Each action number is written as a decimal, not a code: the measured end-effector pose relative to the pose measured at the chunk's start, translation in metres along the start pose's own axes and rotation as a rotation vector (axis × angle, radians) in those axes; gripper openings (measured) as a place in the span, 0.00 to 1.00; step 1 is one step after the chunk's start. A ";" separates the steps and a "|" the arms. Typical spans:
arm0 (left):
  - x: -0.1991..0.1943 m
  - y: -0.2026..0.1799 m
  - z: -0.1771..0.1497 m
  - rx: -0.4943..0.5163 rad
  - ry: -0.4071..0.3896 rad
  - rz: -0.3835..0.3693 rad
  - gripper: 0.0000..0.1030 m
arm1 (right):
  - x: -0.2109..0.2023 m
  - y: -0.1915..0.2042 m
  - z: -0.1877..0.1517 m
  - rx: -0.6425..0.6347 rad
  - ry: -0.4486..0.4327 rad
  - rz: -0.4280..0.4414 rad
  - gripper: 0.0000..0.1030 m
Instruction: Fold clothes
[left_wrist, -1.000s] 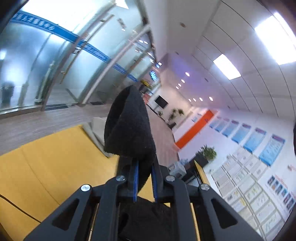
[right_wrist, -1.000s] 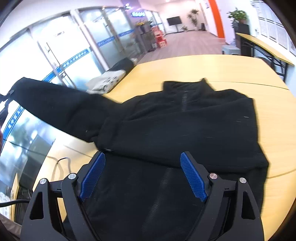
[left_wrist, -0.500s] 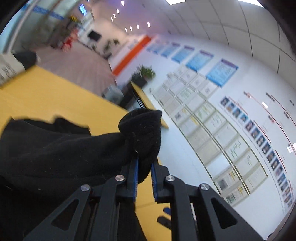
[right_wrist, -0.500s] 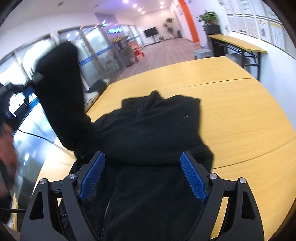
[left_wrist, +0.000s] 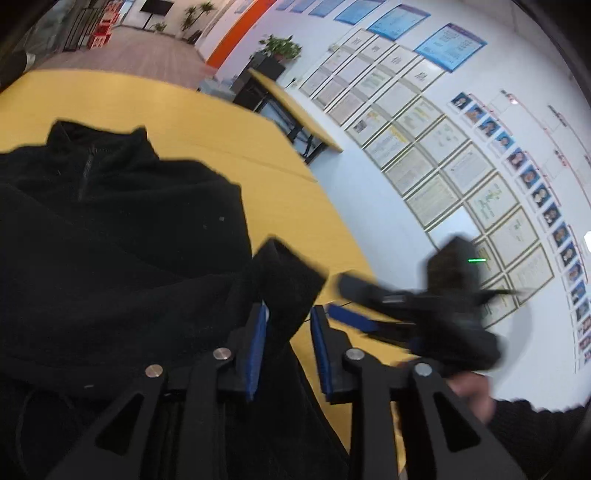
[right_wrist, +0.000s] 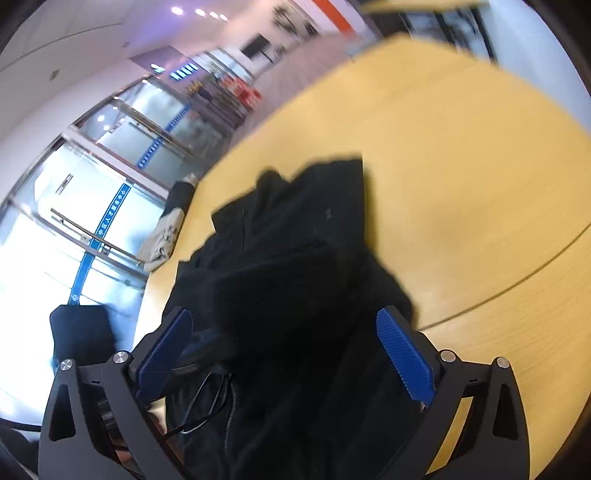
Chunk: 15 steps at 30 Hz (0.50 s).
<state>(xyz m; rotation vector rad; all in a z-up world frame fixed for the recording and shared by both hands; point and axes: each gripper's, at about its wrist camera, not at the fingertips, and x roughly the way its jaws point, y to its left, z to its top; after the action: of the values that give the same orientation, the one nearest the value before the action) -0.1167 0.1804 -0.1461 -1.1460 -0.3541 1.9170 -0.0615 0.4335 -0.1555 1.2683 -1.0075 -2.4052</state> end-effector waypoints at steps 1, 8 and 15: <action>-0.020 -0.001 0.003 0.012 -0.021 -0.010 0.36 | 0.010 -0.005 -0.001 0.022 0.030 0.011 0.99; -0.116 0.094 0.036 0.036 -0.142 0.224 0.73 | 0.073 -0.015 -0.020 0.040 0.140 -0.068 0.98; -0.087 0.255 0.053 -0.048 0.014 0.333 0.67 | 0.063 0.047 0.005 -0.270 0.073 -0.280 0.12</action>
<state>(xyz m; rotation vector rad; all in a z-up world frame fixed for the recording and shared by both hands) -0.2754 -0.0304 -0.2217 -1.3142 -0.2114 2.1959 -0.1076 0.3698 -0.1620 1.4622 -0.4887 -2.5650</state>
